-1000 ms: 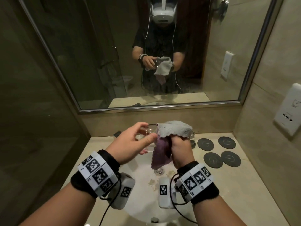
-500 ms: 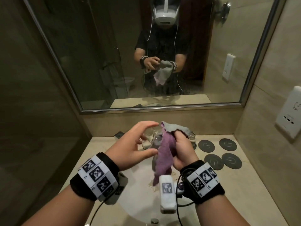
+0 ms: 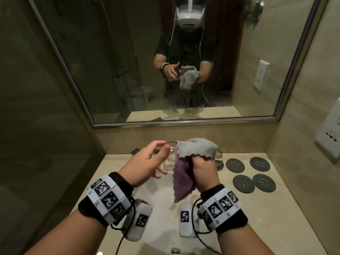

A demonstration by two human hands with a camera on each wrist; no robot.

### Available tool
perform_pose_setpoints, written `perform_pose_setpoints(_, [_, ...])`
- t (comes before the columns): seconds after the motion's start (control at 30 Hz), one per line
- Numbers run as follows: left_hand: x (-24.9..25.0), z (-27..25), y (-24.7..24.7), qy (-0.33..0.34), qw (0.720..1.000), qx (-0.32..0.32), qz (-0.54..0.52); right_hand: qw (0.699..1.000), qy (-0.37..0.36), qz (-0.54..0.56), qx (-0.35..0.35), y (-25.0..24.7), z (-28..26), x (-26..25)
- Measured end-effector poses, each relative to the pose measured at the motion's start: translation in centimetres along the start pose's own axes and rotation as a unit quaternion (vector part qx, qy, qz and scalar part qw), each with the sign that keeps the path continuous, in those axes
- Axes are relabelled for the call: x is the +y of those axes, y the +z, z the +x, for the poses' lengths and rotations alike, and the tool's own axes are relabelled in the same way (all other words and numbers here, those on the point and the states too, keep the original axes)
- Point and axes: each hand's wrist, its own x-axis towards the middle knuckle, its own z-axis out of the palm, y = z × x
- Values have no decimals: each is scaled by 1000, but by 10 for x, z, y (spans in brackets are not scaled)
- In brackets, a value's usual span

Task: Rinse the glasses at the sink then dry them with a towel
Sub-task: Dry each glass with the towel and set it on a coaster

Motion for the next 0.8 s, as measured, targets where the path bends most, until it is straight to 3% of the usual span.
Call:
perform_pose_setpoints(0.07, [0, -3, 1, 25, 998, 10, 50, 1000, -6, -3, 3, 0, 2, 3])
perform_pose_setpoints(0.17, [-2, -7, 2, 187, 960, 3, 209, 990, 76, 112, -44, 2, 6, 2])
perform_pose_setpoints(0.2, [-3, -8, 1, 201, 956, -4, 213, 986, 92, 133, -51, 1, 5, 1])
perform_pose_setpoints(0.27, [-1, -7, 0, 144, 979, -1, 144, 991, 69, 110, -40, -1, 5, 2])
perform_pose_setpoints(0.33, [1, -6, 1, 56, 997, 6, 47, 1000, 14, -5, 9, -2, 5, 6])
perform_pose_setpoints(0.43, [1, -4, 6, -11, 998, 6, -69, 996, -36, -78, 22, -3, 4, 9])
perform_pose_setpoints(0.5, [-2, -7, 9, 12, 999, 28, -33, 999, -23, -44, -3, -2, 5, 8])
perform_pose_setpoints(0.57, [-5, -11, 9, 82, 993, 40, 78, 996, 56, 44, -47, -2, 9, 7])
perform_pose_setpoints(0.67, [-8, -12, 8, 160, 969, 36, 185, 968, 172, 149, -104, -4, 11, 8])
perform_pose_setpoints(0.73, [-12, -13, 5, 145, 977, 48, 149, 958, 183, 187, -115, -5, 9, 9])
perform_pose_setpoints(0.8, [-15, -14, 2, 85, 993, 76, 42, 967, 157, 185, -76, -10, 10, 9])
